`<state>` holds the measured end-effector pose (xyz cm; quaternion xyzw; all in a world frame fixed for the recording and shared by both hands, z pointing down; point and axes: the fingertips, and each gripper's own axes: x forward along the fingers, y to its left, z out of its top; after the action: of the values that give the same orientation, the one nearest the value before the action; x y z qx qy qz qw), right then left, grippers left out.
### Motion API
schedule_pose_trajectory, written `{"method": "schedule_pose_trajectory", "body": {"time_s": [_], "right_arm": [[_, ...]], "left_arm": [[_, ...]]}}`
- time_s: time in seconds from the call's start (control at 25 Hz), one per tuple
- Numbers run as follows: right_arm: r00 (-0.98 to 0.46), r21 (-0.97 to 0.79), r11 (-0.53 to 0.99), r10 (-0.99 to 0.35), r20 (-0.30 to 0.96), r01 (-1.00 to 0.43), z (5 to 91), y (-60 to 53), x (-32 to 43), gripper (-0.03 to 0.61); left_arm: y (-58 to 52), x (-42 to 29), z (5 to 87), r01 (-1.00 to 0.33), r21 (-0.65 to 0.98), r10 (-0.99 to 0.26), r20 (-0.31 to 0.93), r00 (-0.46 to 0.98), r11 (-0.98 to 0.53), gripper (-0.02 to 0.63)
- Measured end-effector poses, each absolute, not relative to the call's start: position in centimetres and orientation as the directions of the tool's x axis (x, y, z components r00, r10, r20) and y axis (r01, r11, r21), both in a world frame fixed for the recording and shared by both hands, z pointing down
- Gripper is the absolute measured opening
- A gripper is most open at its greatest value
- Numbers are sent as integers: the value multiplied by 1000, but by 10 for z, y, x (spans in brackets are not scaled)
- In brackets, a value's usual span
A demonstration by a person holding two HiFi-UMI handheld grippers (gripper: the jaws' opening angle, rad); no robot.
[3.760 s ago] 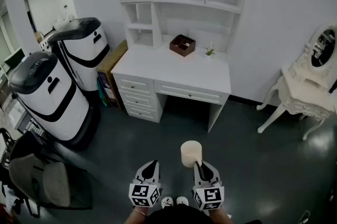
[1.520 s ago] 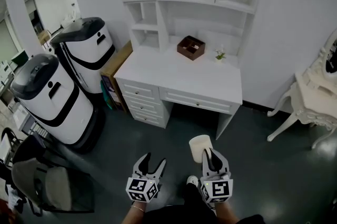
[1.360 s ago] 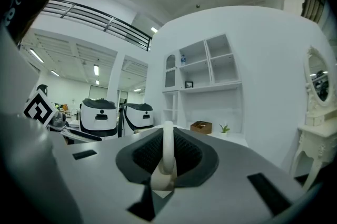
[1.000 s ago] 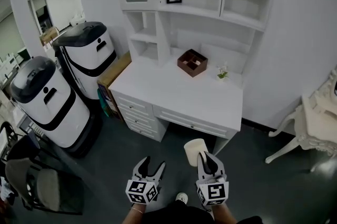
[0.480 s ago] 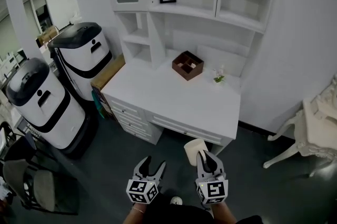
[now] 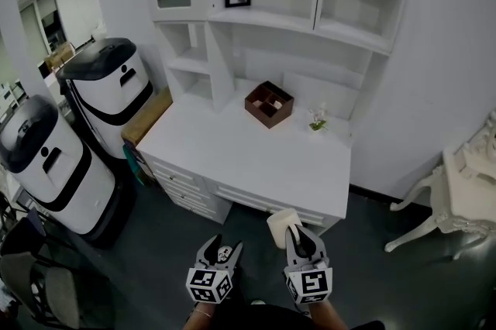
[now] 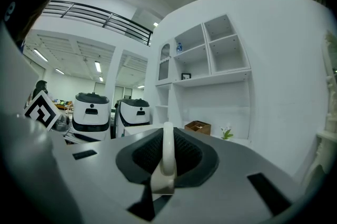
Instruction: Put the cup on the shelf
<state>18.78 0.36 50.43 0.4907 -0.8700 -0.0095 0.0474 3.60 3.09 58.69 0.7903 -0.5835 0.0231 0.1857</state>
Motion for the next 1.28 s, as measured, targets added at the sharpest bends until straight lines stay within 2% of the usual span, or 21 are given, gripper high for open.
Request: {"method": "schedule_pose_trajectory", "body": {"time_s": [0.28,0.64,1.28], "right_arm": [[-481,75,487,-873,82,-870,503,-70,159,51],[-442,71,447,-894,76,-892,491,-163,93,51],[-371,76,378,-924,90,-923,492,-255,25,52]], "left_arm": [[-52,5,582,-920,264,-904,242,353,-288,264],[-165,-68,561,-923,230,-896,253,364,-310,264],[-273,-135,549,-898,210,-867,249,431,-386,262]]}}
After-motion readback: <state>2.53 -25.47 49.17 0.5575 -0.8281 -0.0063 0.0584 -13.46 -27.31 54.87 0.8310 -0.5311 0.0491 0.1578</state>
